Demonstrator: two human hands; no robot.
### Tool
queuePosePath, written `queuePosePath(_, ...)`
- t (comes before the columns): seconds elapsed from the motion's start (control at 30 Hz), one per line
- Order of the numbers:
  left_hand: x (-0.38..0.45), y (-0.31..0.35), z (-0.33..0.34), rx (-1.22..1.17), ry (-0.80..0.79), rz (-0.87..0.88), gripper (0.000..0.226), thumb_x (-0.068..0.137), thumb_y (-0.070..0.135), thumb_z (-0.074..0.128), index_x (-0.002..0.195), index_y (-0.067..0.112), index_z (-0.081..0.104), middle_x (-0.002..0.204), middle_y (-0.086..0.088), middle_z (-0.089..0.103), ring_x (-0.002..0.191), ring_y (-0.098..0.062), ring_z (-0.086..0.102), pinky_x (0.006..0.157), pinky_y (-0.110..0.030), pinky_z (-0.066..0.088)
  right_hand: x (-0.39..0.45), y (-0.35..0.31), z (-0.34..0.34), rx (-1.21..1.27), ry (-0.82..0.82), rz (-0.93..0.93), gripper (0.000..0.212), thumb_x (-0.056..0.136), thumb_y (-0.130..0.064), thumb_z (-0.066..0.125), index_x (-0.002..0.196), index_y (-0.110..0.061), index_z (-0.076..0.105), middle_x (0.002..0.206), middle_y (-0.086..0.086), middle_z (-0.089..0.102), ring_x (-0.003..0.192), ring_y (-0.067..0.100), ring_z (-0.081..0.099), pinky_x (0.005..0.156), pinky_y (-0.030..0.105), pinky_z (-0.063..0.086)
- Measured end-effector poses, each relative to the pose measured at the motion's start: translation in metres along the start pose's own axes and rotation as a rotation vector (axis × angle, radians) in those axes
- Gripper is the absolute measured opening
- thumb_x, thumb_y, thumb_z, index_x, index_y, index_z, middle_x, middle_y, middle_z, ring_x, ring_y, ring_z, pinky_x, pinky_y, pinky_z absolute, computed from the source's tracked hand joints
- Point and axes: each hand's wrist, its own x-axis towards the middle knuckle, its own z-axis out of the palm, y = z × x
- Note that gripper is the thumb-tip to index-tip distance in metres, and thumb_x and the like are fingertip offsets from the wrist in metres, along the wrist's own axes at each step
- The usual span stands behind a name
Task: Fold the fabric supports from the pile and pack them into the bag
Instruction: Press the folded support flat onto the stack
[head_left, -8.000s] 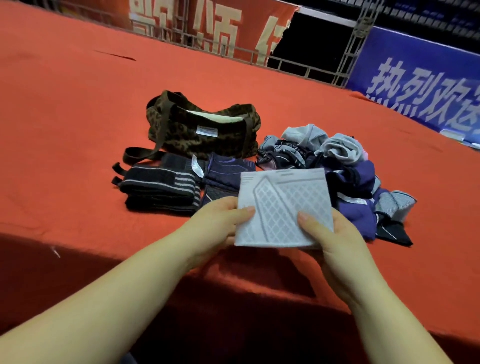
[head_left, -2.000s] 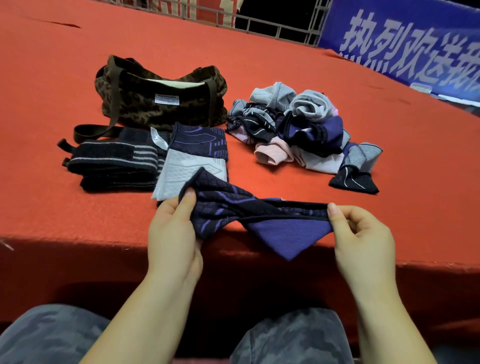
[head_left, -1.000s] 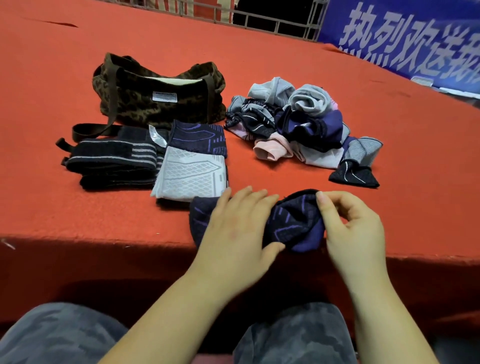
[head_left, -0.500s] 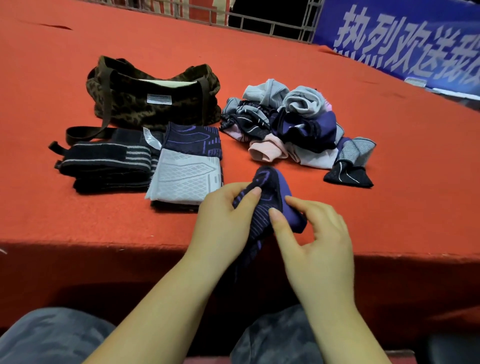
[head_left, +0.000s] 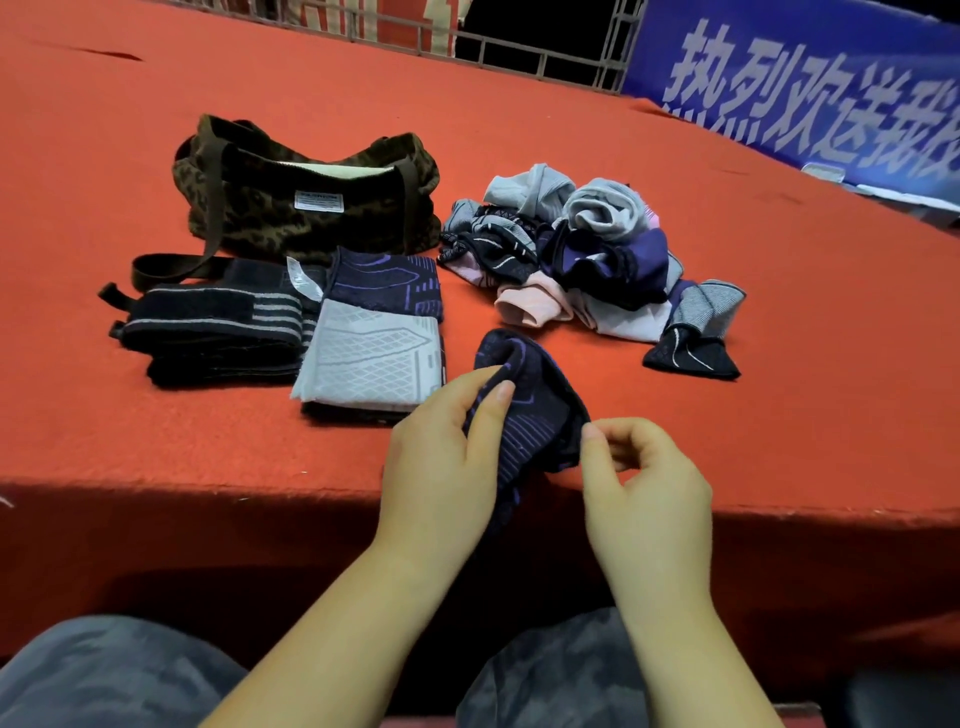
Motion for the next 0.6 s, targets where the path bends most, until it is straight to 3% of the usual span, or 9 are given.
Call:
queuePosePath(0.03, 0.001, -0.002, -0.003, 0.01, 0.01, 0.004, 0.03, 0.088, 0.038, 0.048, 0.104, 0.026, 0.07, 0.086, 0.025, 0.067, 0.086, 0.007, 0.061, 0.077, -0.008, 0.043, 0.003, 0.003, -0.002, 0.02, 0.005, 0.03, 0.014, 0.087, -0.021, 0.062, 0.074, -0.026, 0.061, 0.067, -0.017, 0.061, 0.068, -0.001, 0.058, 0.07, 0.01, 0.042)
queuePosePath(0.07, 0.004, -0.004, -0.007, 0.017, 0.022, 0.006, 0.028, 0.088, 0.037, 0.048, 0.102, 0.026, 0.07, 0.083, 0.03, 0.064, 0.085, 0.01, 0.06, 0.077, -0.006, 0.042, 0.007, 0.006, -0.005, 0.036, 0.011, 0.06, 0.015, 0.088, -0.019, 0.061, 0.074, -0.026, 0.06, 0.067, -0.018, 0.06, 0.067, -0.002, 0.057, 0.063, 0.006, 0.037)
queuePosePath(0.2, 0.012, -0.014, -0.022, 0.059, 0.047, -0.008, 0.027, 0.089, 0.038, 0.05, 0.098, 0.023, 0.071, 0.085, 0.03, 0.062, 0.083, 0.02, 0.055, 0.076, 0.0, 0.037, 0.024, 0.019, -0.021, 0.088, 0.046, 0.119, 0.01, 0.09, -0.013, 0.057, 0.082, -0.017, 0.061, 0.07, -0.014, 0.061, 0.074, 0.016, 0.061, 0.071, 0.023, 0.037)
queuePosePath(0.37, 0.018, -0.014, -0.028, 0.104, -0.069, -0.084, 0.014, 0.091, 0.027, 0.057, 0.092, 0.026, 0.07, 0.082, 0.023, 0.065, 0.081, 0.015, 0.057, 0.071, 0.0, 0.037, 0.03, 0.02, -0.03, 0.126, 0.053, 0.098, 0.009, 0.093, -0.015, 0.055, 0.085, -0.016, 0.06, 0.076, -0.008, 0.061, 0.077, 0.016, 0.059, 0.072, 0.022, 0.038)
queuePosePath(0.47, 0.015, -0.013, -0.025, 0.253, -0.064, -0.027, 0.019, 0.09, 0.034, 0.055, 0.101, 0.025, 0.069, 0.088, 0.016, 0.062, 0.088, -0.004, 0.058, 0.081, -0.016, 0.041, 0.025, 0.009, -0.028, 0.201, 0.015, 0.086, 0.016, 0.094, -0.016, 0.052, 0.08, -0.021, 0.056, 0.073, -0.01, 0.061, 0.067, 0.0, 0.056, 0.06, 0.008, 0.038)
queuePosePath(0.53, 0.009, -0.009, -0.023, 0.411, 0.018, 0.164, 0.028, 0.089, 0.039, 0.051, 0.106, 0.023, 0.066, 0.094, 0.007, 0.059, 0.091, -0.014, 0.055, 0.086, -0.031, 0.041, 0.022, 0.0, -0.028, 0.259, -0.006, 0.068, 0.018, 0.095, -0.016, 0.052, 0.078, -0.022, 0.055, 0.069, -0.009, 0.06, 0.06, -0.006, 0.055, 0.059, 0.005, 0.038)
queuePosePath(0.6, -0.002, 0.0, -0.018, 0.434, 0.033, 0.304, 0.033, 0.087, 0.044, 0.05, 0.103, 0.02, 0.066, 0.096, 0.005, 0.06, 0.091, -0.018, 0.055, 0.085, -0.035, 0.039, 0.022, -0.006, -0.027, 0.244, -0.02, 0.012, 0.017, 0.094, -0.018, 0.053, 0.079, -0.026, 0.055, 0.073, -0.009, 0.063, 0.065, -0.006, 0.056, 0.062, 0.006, 0.039)
